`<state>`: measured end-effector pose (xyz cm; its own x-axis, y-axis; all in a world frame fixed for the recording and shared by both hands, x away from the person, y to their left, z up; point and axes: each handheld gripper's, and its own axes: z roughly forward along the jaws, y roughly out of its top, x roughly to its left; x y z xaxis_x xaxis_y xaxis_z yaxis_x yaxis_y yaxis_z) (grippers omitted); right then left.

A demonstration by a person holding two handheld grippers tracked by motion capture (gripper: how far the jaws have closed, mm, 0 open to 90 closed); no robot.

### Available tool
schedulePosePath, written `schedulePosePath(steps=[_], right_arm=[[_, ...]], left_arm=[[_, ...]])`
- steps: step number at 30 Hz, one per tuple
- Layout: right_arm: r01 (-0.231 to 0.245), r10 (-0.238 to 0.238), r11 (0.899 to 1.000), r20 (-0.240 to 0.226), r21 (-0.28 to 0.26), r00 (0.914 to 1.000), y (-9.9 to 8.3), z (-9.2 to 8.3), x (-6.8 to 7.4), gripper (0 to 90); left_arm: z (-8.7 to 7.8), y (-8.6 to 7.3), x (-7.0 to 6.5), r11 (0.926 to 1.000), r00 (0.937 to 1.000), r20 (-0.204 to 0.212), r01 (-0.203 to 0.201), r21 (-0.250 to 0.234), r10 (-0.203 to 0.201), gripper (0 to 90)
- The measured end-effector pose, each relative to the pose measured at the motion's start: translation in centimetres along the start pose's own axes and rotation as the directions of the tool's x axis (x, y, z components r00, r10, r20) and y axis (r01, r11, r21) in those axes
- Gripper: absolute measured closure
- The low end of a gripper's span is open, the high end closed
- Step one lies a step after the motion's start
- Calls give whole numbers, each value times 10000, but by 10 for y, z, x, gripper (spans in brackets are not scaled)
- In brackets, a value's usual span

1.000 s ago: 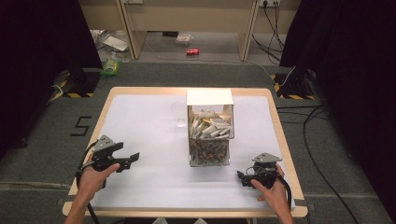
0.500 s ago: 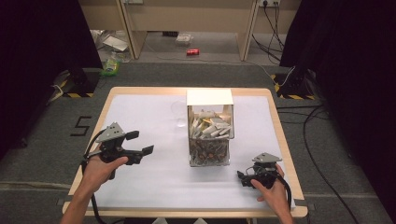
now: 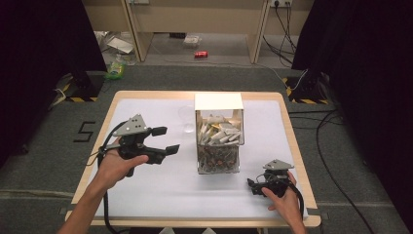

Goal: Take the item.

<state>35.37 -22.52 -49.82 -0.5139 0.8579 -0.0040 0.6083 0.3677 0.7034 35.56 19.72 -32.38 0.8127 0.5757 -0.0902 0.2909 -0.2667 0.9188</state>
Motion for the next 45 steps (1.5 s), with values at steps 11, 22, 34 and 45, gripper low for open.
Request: schedulePosePath(steps=[11, 22, 34, 45], right_arm=[[15, -15, 10000, 10, 14, 10000, 0, 0, 0, 26], [18, -18, 10000, 10, 11, 10000, 0, 0, 0, 26], [14, -14, 10000, 10, 9, 10000, 0, 0, 0, 26], [15, -15, 10000, 8, 10, 10000, 0, 0, 0, 25]], left_arm=[[22, 39, -21, 9959, 9936, 682, -894, -143, 902, 331], [48, 57, -30, 9907, 9852, 1074, -1357, 101, 1338, 407], [80, 65, -35, 9856, 9786, 1354, -1625, 463, 1550, 469], [101, 70, -38, 9837, 9767, 1495, -1659, 694, 1542, 511]])
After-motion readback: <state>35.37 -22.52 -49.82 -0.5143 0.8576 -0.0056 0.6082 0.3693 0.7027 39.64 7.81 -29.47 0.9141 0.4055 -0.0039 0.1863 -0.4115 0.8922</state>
